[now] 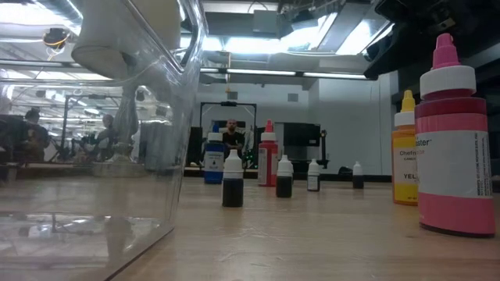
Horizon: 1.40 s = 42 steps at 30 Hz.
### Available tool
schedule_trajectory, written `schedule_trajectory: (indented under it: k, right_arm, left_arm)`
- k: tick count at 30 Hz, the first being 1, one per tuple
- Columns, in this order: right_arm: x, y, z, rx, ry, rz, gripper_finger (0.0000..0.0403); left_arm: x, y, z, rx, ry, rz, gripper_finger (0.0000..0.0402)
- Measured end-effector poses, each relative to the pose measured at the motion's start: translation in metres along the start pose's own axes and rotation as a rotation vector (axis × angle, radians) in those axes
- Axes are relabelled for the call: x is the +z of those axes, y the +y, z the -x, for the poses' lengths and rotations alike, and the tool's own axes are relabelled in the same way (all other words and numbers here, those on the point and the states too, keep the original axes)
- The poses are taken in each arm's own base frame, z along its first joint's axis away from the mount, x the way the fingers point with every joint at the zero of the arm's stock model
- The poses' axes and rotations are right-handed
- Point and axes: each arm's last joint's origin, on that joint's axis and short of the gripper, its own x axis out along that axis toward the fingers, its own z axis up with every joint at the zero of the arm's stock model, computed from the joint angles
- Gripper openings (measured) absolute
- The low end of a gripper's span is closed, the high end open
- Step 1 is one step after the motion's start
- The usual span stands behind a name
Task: Pick & Place food coloring
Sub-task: Put the small violet food coloring bottle into the bin
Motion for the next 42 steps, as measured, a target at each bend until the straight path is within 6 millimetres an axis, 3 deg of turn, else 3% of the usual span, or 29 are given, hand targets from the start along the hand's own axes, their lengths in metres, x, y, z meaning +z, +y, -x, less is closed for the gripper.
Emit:
schedule_trajectory:
  k: [8,21,42]
  right_arm:
    - [0.000,0.000,0.000,0.001,0.000,0.005,0.0023]
    - [0.000,0.000,0.000,0.002,0.000,0.002,0.0023]
    - [0.000,0.000,0.000,0.000,0.000,0.026,0.0023]
  left_arm:
    - [-0.020,-0.008,-0.046,0.059,0.019,0.100,0.0038]
    - [-0.017,-0.014,-0.030,0.255,-0.007,0.088,0.0037]
    - [-0.024,-0.015,-0.076,0.318,0.013,0.102,0.0037]
